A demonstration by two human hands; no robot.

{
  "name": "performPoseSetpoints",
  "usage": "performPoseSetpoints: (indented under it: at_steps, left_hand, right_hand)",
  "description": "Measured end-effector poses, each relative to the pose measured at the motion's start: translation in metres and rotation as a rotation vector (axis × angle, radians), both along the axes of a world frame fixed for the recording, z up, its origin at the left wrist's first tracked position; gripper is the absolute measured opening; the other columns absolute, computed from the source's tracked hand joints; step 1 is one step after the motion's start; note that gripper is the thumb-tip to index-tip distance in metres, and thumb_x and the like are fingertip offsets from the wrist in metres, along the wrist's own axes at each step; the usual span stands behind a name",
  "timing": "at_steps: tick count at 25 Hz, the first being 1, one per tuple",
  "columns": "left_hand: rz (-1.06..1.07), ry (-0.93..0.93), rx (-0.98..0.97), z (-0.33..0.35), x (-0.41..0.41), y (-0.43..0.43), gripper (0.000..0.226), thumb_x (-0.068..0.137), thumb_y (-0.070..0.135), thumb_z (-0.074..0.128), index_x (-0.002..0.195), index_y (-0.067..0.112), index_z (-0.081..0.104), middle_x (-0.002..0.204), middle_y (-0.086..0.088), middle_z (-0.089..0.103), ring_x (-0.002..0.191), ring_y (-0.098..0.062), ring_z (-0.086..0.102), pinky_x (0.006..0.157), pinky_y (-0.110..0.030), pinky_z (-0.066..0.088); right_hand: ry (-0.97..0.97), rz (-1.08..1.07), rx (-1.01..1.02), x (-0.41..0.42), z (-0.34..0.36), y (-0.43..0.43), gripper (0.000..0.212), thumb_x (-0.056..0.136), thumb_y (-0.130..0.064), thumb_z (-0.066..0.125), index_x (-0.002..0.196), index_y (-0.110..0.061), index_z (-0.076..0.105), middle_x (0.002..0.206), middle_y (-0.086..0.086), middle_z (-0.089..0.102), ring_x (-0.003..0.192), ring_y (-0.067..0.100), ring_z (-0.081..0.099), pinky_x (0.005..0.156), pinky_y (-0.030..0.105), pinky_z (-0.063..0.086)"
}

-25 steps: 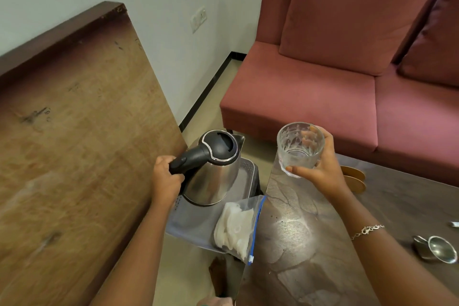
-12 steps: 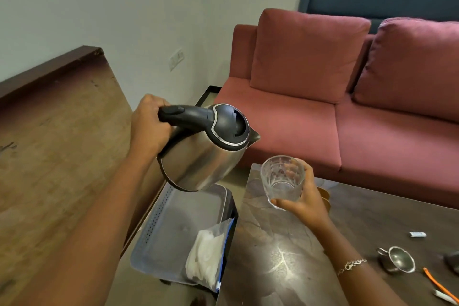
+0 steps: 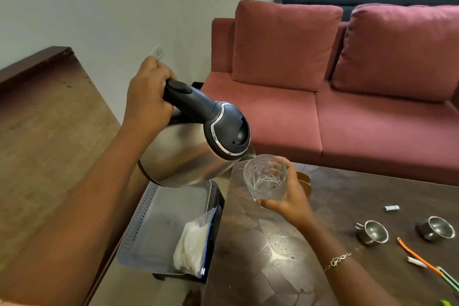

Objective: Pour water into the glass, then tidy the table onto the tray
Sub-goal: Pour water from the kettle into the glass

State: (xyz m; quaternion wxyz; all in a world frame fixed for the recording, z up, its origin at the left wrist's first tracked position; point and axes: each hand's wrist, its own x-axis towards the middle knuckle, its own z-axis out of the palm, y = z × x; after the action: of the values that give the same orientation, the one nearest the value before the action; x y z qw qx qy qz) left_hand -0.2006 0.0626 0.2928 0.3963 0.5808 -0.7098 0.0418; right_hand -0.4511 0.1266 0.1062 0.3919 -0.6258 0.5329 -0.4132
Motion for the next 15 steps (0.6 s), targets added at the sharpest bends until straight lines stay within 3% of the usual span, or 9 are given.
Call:
performPoseSetpoints:
  at_steps: [3,6,10,15]
  left_hand:
    - [-0.040,-0.053,-0.039,0.009,-0.011,0.006,0.025,0.063,-0.020,0.047,0.082,-0.007,0.058,0.100,-0.025,0.052,0.085,-0.038,0.051,0.074,-0.039,0.040]
    - [-0.082,-0.097,-0.045,0.014,-0.020,0.008,0.026,0.060,-0.020,0.047,0.080,-0.006,0.057,0.099,-0.025,0.051,0.083,-0.039,0.051,0.076,-0.046,0.042]
    - [-0.099,-0.183,-0.066,0.019,-0.028,0.008,0.029,0.057,-0.020,0.048,0.079,-0.003,0.056,0.098,-0.023,0.052,0.080,-0.038,0.051,0.073,-0.034,0.030]
    - [-0.110,-0.222,-0.084,0.028,-0.033,0.007,0.028,0.057,-0.017,0.049,0.079,-0.001,0.055,0.098,-0.021,0.053,0.079,-0.037,0.051,0.074,-0.032,0.027]
  right_hand:
    - [0.005,0.012,0.009,-0.002,-0.001,0.006,0.091,0.058,-0.015,0.085,0.118,-0.049,0.026,0.121,-0.020,0.044,0.117,0.006,0.046,0.099,0.026,0.040]
    - [-0.006,0.031,0.024,-0.003,-0.002,0.012,0.091,0.058,-0.018,0.084,0.124,-0.040,0.026,0.124,-0.014,0.045,0.119,0.010,0.046,0.102,0.034,0.042]
    - [0.009,0.040,0.021,-0.006,-0.003,0.017,0.091,0.059,-0.013,0.083,0.121,-0.045,0.025,0.122,-0.020,0.042,0.118,0.006,0.045,0.101,0.033,0.042]
    - [0.015,0.034,0.025,-0.007,-0.005,0.020,0.093,0.059,-0.013,0.084,0.121,-0.047,0.023,0.123,-0.014,0.043,0.119,0.012,0.045,0.103,0.037,0.041]
